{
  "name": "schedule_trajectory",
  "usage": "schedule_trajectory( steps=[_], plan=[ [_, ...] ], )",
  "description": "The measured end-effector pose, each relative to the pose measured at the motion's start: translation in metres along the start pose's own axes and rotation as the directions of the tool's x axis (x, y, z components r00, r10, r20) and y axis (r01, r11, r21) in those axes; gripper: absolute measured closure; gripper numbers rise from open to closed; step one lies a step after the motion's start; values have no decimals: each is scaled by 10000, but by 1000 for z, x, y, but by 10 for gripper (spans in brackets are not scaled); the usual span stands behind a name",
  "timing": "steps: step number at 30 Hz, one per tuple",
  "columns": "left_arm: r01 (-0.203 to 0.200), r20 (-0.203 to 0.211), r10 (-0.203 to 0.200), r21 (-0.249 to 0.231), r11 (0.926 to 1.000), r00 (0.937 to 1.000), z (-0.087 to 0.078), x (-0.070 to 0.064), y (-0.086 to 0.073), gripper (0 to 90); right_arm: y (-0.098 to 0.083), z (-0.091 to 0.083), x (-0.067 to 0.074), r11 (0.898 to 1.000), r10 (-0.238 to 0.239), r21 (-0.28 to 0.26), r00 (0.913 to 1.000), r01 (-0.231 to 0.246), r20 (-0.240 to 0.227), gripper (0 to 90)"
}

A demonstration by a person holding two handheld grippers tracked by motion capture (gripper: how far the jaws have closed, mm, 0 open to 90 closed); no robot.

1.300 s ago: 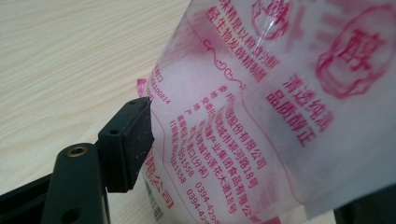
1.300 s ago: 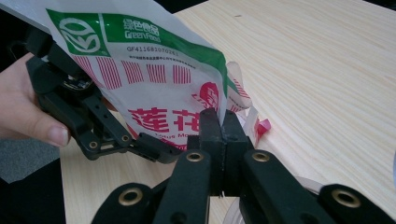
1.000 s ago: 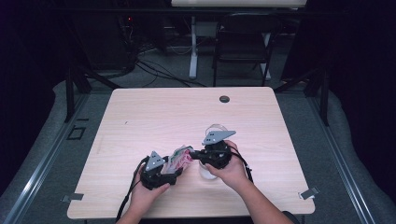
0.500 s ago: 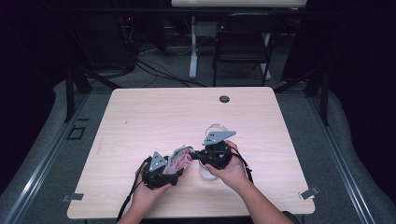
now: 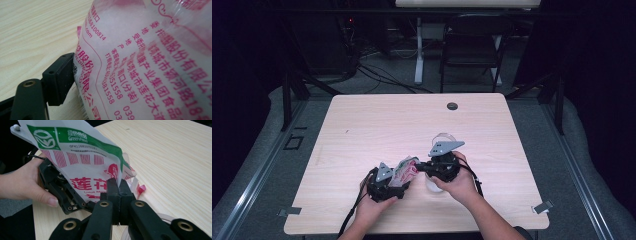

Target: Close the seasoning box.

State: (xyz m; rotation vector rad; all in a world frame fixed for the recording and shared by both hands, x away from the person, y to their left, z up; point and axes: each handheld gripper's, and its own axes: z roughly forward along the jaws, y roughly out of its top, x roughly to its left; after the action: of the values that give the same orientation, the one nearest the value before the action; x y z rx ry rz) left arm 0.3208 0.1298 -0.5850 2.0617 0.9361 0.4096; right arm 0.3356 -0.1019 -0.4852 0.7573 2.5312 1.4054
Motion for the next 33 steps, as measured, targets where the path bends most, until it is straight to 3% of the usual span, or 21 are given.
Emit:
schedule_trajectory(
  steps=[3,5,6,7,14,17,18,26,30,33],
  plan=[
    [-50,27,50,238,9997,10000,2,1,0,204,0,0,0,10000,-3,3,10000,3,1,900],
    [-158,-29,161,835,9964,9999,5,0,1,209,0,0,0,10000,2,6,10000,-2,5,900],
    [-158,-29,161,835,9964,9999,5,0,1,211,0,0,0,10000,2,6,10000,-2,5,900],
    [-217,-21,221,1136,9933,9998,7,-1,1,212,0,0,0,10000,-13,24,10000,13,13,900],
    [-250,-85,262,1209,9924,9996,7,-1,1,210,0,1,1,10000,1,18,10000,-1,17,900],
    [-173,-135,192,1277,9917,9997,8,-1,2,187,0,1,1,10000,15,0,10000,-15,13,900],
    [-133,-172,157,1328,9911,9997,8,0,2,141,0,1,1,10000,12,4,10000,-12,9,900],
    [-117,-224,148,1309,9913,9996,8,-1,1,143,0,1,2,10000,12,-27,10000,-12,14,900],
    [-97,-209,125,1257,9920,9997,7,0,1,163,-1,1,2,10000,28,-45,10000,-27,51,900],
    [-165,-111,178,1092,9939,9998,7,-1,1,253,-1,1,1,10000,48,-57,10000,-47,56,900]
  ],
)
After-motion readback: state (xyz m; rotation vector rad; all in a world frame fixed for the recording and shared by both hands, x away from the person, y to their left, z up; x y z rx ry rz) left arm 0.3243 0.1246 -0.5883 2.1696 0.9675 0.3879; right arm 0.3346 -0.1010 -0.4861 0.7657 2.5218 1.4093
